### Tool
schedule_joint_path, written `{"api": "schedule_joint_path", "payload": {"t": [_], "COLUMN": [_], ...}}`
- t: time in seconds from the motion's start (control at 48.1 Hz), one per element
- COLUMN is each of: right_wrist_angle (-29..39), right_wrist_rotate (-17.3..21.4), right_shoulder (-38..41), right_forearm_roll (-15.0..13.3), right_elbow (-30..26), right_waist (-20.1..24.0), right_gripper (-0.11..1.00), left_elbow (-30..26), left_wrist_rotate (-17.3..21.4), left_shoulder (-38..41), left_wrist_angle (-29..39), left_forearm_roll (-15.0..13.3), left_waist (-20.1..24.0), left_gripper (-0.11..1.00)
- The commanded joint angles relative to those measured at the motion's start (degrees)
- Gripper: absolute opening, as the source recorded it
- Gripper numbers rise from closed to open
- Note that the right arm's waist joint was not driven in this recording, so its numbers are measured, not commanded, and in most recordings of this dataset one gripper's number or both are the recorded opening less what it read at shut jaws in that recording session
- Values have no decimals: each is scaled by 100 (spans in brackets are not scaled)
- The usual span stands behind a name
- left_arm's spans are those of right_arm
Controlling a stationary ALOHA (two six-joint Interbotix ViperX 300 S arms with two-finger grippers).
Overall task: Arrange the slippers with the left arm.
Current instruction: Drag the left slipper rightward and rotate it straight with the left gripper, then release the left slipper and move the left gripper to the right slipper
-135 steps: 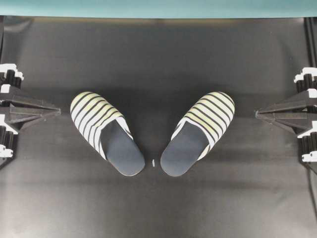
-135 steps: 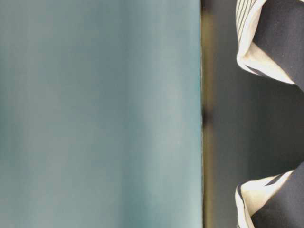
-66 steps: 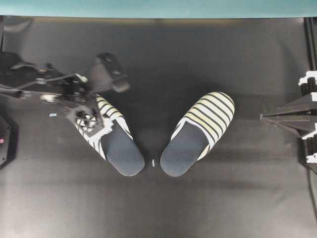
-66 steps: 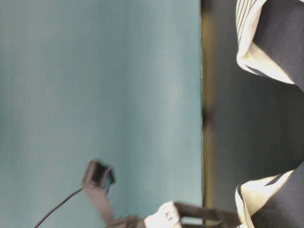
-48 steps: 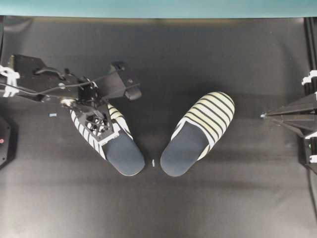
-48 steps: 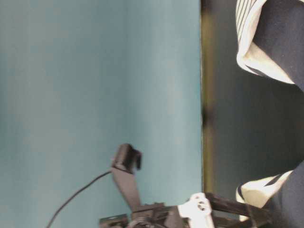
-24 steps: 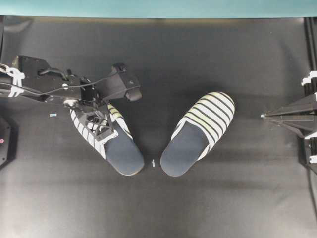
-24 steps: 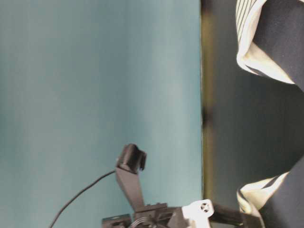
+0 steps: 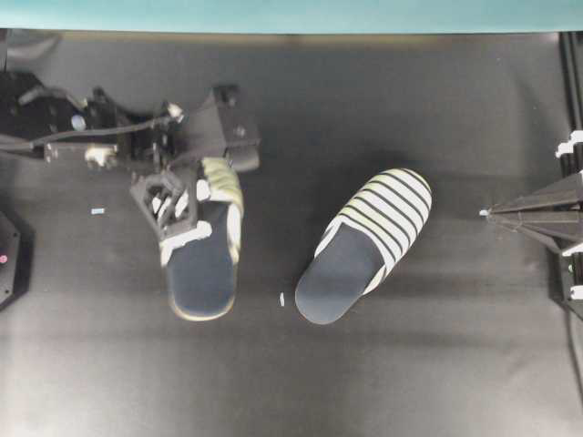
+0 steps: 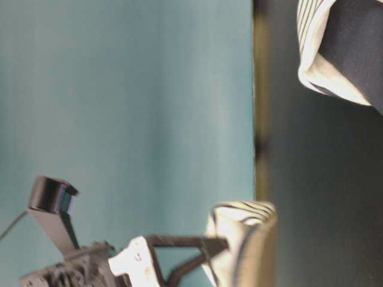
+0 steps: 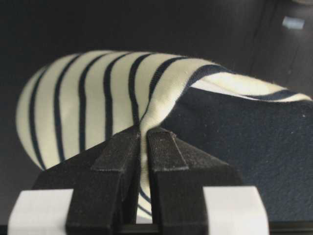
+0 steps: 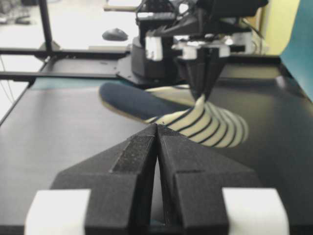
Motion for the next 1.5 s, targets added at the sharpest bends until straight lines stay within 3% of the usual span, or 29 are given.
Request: {"api": "schedule_joint_path", "payload": {"t": [0.0,0.499,0.645,0.832,1.123,1.227,1.373,1.477], "right_wrist_angle": [-26,-26,-35,-44,-44,-44,-44,-35], "right_wrist_rotate": [44,35,35,35,35,35,35,44], "right_shoulder": [9,-79,-79,-97,-105,-105,-123,-149], "right_forearm_roll": [18,62,62,62,62,62,62,62], "right_elbow": [-9,88,105,123,132,132,132,132], "right_waist": [0,0,0,0,0,0,0,0], "right_gripper": [0,0,0,0,0,0,0,0], "left_elbow": [-220,141,105,44,141,158,158,97], "left_wrist_rotate": [44,-35,-62,-519,-404,-439,-404,-352], "left_shoulder": [9,984,1257,1371,1336,1336,1310,1134], "left_wrist_angle": [-62,-1811,-1934,-1907,-1907,-1907,-1898,-1854], "left_forearm_roll": [26,26,26,9,9,9,18,9], "left_waist": [114,-193,-255,-220,-290,-316,-413,-492], "left_gripper": [1,1,1,1,4,22,65,87]}}
